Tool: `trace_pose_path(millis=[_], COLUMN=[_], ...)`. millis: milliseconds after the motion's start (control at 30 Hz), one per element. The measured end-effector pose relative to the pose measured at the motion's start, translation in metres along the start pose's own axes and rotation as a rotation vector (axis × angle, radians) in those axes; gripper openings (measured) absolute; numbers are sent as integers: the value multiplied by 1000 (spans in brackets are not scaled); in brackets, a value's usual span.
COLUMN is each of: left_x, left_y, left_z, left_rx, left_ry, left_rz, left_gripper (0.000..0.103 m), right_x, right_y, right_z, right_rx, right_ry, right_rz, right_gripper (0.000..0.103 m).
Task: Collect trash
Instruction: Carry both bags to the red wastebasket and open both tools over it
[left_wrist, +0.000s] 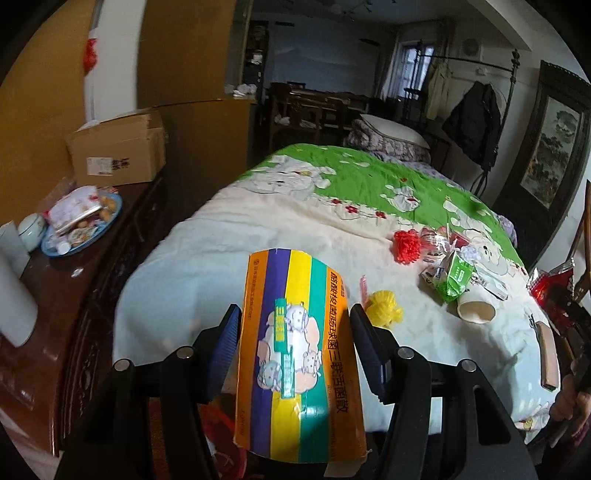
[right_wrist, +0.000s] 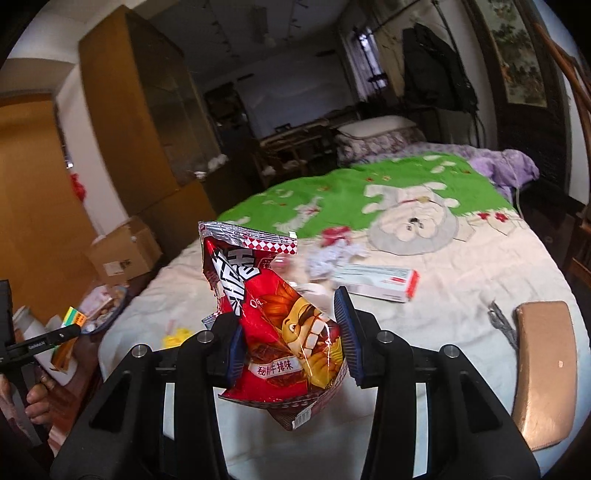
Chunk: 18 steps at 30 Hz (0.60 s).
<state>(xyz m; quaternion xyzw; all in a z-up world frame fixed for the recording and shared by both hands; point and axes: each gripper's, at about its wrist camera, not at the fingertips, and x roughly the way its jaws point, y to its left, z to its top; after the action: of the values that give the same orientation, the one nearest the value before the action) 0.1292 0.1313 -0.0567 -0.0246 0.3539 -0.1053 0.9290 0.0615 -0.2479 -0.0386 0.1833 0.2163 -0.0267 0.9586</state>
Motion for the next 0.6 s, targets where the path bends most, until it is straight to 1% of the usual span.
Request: trace_pose_path(millis=[200,333,400,433,500,600], left_x=[-31,-36,-32,-29,-25,-20], left_y=[39,70,81,90,102,130], left_z=[-27,-50,-59,-66,-72,-81], left_rx=[-67,-115,-129,-148,-174,-248], left_ry=[1,29,54,76,92,116], left_rz=[34,85,108,123,137,143], left_gripper=[60,62,71,77,80,85], right_x=[-23,-26,-24,-22,-15,2], right_y=[33,56,68,74,87,113], right_z=[-4,-9,-12,-14,-18,-26], right_rx=[-34,-55,-64,-68,-79,-111], right_ry=[-18,1,17,29,56,119], right_rz=[85,146,171,186,211,257], right_gripper=[44,44,44,44,44,44])
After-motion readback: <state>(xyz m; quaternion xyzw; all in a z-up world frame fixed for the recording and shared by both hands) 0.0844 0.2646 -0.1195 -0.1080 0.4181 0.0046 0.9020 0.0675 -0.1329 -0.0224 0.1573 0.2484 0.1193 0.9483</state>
